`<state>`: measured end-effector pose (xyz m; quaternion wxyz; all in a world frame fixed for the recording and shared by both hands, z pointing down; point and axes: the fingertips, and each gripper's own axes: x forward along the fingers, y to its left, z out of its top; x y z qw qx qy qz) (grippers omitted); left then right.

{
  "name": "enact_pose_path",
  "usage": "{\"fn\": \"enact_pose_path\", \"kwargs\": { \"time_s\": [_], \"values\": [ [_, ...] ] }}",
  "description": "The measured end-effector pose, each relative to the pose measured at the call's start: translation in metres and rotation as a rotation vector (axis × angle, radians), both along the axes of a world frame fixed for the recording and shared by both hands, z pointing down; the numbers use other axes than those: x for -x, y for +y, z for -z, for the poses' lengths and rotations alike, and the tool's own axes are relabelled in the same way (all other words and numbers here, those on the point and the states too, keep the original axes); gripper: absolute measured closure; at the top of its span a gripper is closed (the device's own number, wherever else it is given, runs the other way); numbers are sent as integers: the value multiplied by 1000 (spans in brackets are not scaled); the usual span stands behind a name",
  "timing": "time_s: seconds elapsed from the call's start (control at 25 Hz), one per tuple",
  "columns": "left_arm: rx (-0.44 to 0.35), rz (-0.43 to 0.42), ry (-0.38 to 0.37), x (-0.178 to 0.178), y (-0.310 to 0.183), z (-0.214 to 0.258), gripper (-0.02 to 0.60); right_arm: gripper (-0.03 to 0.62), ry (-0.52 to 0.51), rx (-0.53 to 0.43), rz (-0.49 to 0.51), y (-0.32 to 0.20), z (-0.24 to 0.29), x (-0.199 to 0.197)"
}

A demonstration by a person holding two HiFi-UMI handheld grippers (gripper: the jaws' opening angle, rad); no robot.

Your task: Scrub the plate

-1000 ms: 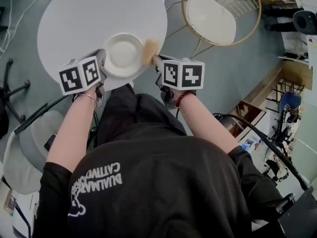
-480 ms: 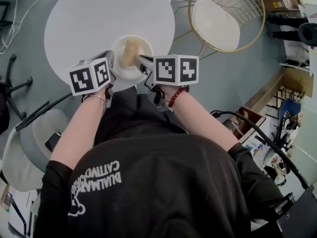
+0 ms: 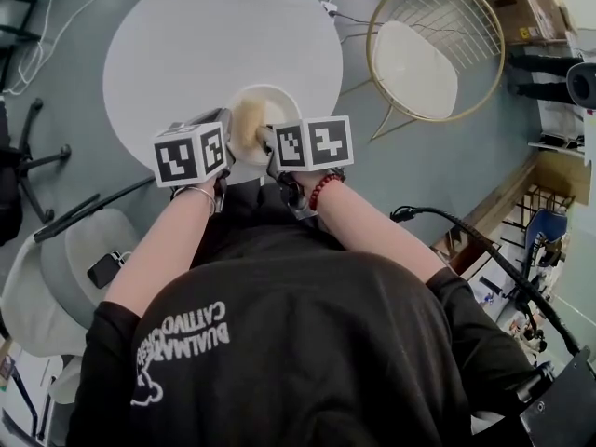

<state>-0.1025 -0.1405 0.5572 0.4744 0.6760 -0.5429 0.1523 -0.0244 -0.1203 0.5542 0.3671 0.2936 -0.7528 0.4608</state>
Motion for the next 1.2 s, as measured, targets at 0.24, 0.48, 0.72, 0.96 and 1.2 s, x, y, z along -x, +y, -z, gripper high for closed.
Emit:
{"fn": "enact_pose_path", "kwargs": {
  "time_s": [0.24,0.48,0.72,0.96,1.2],
  "values": [
    [-16,-18,-23,2,2,4,543,557,57,-12,-63,0,2,-34],
    [-16,-19,-27,2,0,5,541,557,86,-27,-148,-5,9,-71],
    [-3,-32,0,0,0,3,543,557,106,-21,-214,-6,7,-95],
    [2,-16,15,-1,1,2,543,557,126,-24,-247,-2,8,-109],
    [14,-7,31,-3,2,0,543,557,13,-105,-264,-11,44,-87]
  ]
}}
